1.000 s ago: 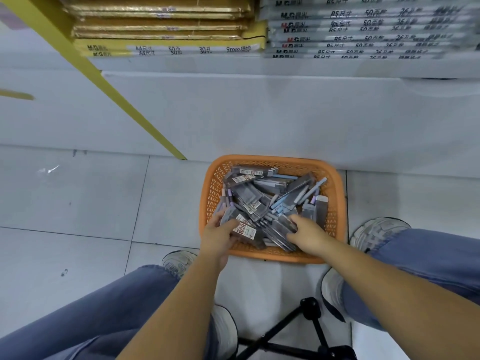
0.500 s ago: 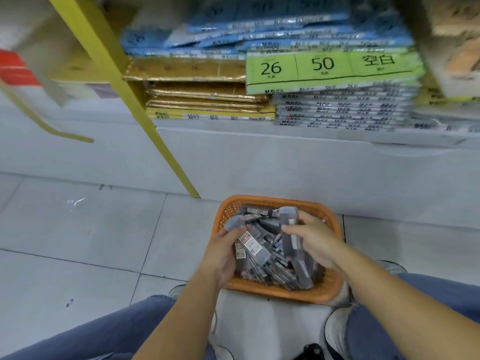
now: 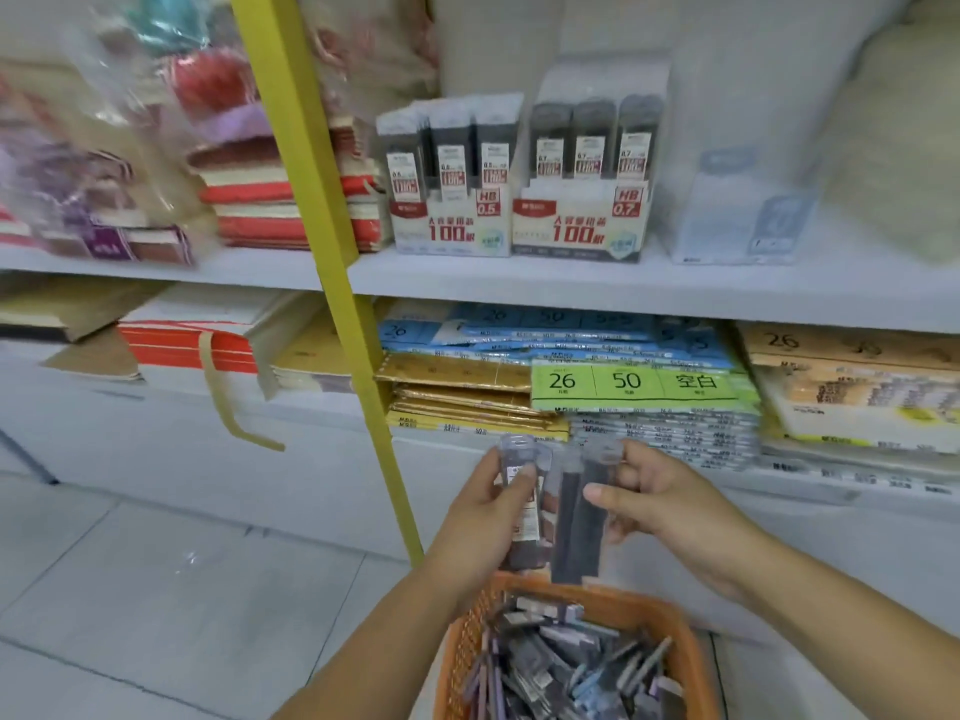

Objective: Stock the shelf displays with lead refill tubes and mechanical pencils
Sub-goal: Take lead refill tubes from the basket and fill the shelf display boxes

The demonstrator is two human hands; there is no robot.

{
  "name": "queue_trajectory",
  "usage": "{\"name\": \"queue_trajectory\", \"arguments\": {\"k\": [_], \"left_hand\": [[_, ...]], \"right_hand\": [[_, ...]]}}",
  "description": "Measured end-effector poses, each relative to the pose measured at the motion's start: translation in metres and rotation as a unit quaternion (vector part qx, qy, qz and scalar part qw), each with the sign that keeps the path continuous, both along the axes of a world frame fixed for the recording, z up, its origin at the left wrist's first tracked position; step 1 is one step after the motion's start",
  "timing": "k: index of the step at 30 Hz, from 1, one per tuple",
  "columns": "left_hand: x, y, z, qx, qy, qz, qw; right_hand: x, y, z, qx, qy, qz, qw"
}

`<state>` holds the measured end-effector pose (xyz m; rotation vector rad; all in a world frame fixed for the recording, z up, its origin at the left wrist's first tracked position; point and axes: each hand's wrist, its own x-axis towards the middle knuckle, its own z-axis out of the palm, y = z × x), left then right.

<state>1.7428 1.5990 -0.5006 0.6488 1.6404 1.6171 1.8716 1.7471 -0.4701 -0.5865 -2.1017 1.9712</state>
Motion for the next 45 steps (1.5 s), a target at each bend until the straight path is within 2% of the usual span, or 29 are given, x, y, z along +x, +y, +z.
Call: {"name": "queue_trajectory", "arguments": {"k": [7,11,16,19,27,31,35,38,45], "left_hand": [[-0.011,0.005,0.080,-0.035,0.089,-0.049,0.994],[-0.020,0.008,0.097,-0.025,0.088,-0.037,0.995],[-0.029,0.013,0.104,0.020,0.100,-0.039,0.994],[-0.031,0.014,0.106,0.027,0.092,-0.041,0.995],[-0.035,0.015,0.108,0.054,0.056,-0.026,0.997],[-0.039,0.011,0.108,0.046,0.055,-0.037,0.997],[-0.042,0.010,0.110,0.070,0.013,-0.050,0.996],[-0.046,0.008,0.111,0.067,0.016,-0.045,0.997],[-0.050,0.007,0.115,0.058,0.030,-0.010,0.998]], "right_hand": [[-0.020,0.007,0.078,-0.021,0.101,-0.003,0.995],[-0.033,0.005,0.095,0.003,0.134,0.005,0.991],[-0.045,0.005,0.104,0.047,0.178,-0.033,0.982],[-0.048,0.008,0.108,0.149,0.164,-0.076,0.972],[-0.050,0.009,0.113,0.075,0.185,-0.021,0.980],[-0.053,0.006,0.114,0.096,0.178,-0.022,0.979],[-0.055,0.010,0.114,0.109,0.187,-0.031,0.976],[-0.056,0.015,0.116,0.091,0.192,-0.041,0.976],[-0.055,0.018,0.116,0.108,0.141,-0.051,0.983]]}}
